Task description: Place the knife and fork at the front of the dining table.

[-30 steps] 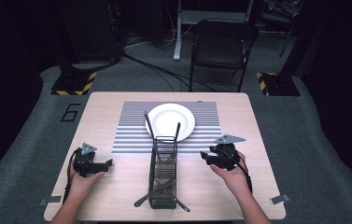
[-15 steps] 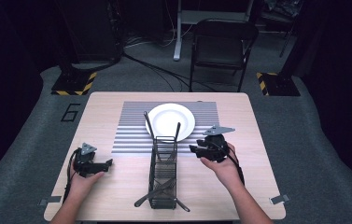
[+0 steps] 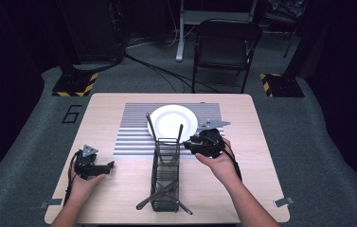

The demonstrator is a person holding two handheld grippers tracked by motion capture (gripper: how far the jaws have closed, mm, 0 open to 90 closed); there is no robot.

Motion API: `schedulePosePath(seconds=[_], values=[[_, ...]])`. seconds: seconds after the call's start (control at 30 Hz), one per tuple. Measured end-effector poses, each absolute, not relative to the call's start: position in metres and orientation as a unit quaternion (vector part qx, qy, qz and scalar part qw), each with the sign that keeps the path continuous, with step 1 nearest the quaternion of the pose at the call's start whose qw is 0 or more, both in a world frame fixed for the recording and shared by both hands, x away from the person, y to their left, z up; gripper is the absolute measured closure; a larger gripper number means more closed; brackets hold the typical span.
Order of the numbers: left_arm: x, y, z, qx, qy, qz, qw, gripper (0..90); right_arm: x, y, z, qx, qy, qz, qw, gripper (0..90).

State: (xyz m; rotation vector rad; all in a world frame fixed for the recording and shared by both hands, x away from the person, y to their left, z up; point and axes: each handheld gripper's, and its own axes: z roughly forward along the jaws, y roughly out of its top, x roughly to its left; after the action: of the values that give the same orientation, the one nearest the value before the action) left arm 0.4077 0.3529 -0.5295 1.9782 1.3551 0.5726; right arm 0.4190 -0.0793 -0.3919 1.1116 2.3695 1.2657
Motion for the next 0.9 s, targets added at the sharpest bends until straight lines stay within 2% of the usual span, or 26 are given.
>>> schedulePosePath(seconds=[0.6,0.9], values=[[0.408,0.353,-0.529,0.759,0.516,0.219,0.332,7.5,0.432,-0.056,-0.395,0.364,0.821,0.428,0.101,60.3],[0.408,0.353,-0.529,0.759,0.515,0.218,0.332,7.5,0.438,-0.047,-0.398,0.362,0.824,0.425,0.093,64.7]])
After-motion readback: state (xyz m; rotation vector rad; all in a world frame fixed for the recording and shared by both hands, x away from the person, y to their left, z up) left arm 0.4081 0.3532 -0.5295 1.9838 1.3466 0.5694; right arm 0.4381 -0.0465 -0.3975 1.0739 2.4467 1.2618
